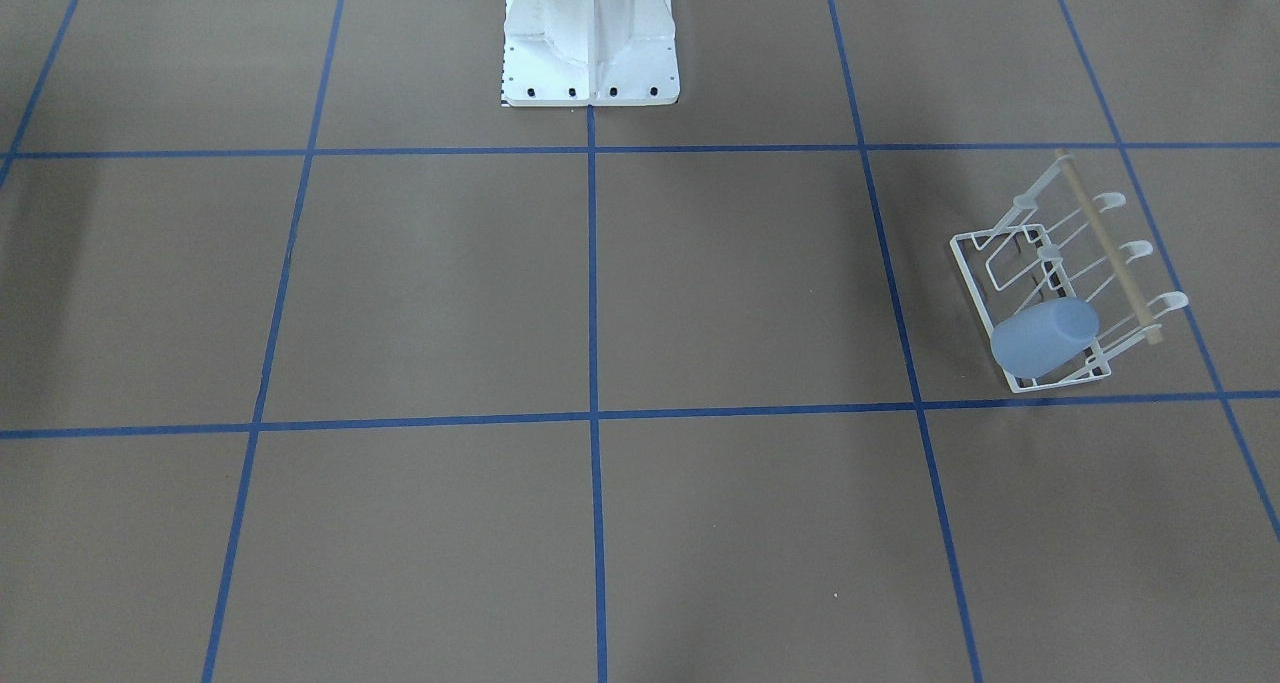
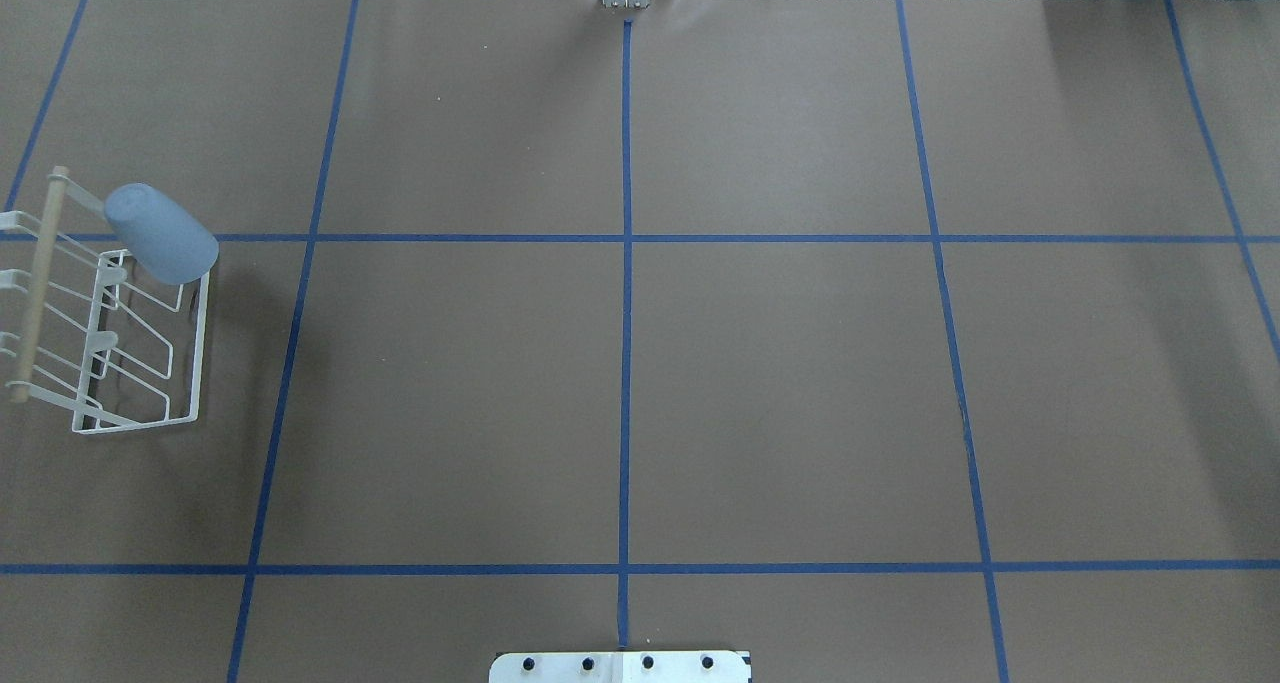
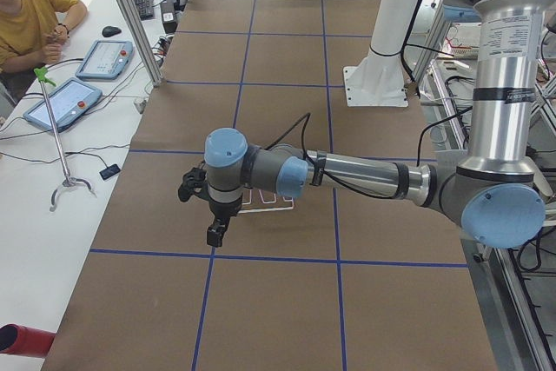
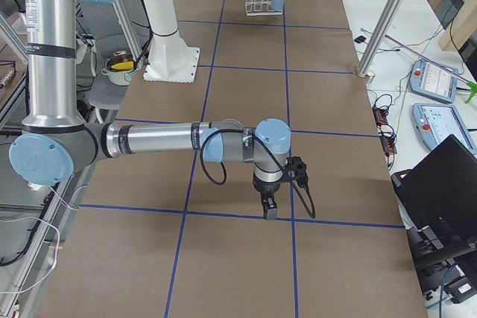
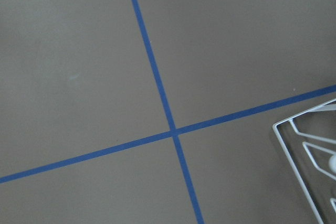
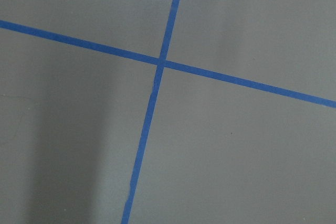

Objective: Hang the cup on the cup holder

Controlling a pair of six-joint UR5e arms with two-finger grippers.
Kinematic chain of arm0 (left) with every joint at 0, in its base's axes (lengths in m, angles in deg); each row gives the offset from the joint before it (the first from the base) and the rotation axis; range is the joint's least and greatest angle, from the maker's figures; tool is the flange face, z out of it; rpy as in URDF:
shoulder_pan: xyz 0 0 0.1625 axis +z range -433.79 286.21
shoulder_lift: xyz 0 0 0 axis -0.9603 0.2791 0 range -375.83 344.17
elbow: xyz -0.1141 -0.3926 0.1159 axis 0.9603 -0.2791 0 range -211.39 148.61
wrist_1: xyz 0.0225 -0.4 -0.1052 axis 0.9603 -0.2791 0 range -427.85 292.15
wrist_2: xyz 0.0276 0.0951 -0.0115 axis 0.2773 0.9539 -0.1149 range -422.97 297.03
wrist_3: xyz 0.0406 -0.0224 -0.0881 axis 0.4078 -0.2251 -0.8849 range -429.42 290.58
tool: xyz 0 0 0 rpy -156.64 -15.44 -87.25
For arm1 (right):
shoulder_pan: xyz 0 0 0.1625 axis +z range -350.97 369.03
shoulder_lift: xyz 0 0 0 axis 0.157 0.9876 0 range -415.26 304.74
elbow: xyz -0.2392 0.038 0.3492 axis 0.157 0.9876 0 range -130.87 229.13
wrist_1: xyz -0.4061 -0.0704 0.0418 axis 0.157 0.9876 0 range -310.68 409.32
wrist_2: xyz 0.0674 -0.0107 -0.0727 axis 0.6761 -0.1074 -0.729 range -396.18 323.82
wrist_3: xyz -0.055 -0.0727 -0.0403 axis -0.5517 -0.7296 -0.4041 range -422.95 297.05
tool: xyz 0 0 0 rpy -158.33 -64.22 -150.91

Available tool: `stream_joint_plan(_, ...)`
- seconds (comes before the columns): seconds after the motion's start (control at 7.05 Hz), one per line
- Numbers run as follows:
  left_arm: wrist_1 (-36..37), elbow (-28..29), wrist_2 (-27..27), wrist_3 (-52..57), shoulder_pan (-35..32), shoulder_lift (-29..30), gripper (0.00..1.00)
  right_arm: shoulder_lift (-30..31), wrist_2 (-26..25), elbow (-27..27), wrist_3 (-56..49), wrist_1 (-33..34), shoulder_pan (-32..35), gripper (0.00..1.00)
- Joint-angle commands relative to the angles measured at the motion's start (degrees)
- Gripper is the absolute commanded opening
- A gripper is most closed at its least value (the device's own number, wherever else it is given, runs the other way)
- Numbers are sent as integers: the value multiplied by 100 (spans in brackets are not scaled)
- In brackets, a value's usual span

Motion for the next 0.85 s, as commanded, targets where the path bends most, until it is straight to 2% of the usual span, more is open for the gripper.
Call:
stream_joint_plan(0.0, -202, -88, -245, 31, -92, -247, 99, 2, 10, -25, -2, -10, 0, 100)
stream_joint_plan(0.14, -332, 51, -238, -12, -67, -195, 99, -15, 28, -7, 24, -10, 0, 100)
stream_joint_plan(0.71, -718, -115, -238, 32, -67, -265, 99, 11, 37, -42, 60, -10, 0, 100)
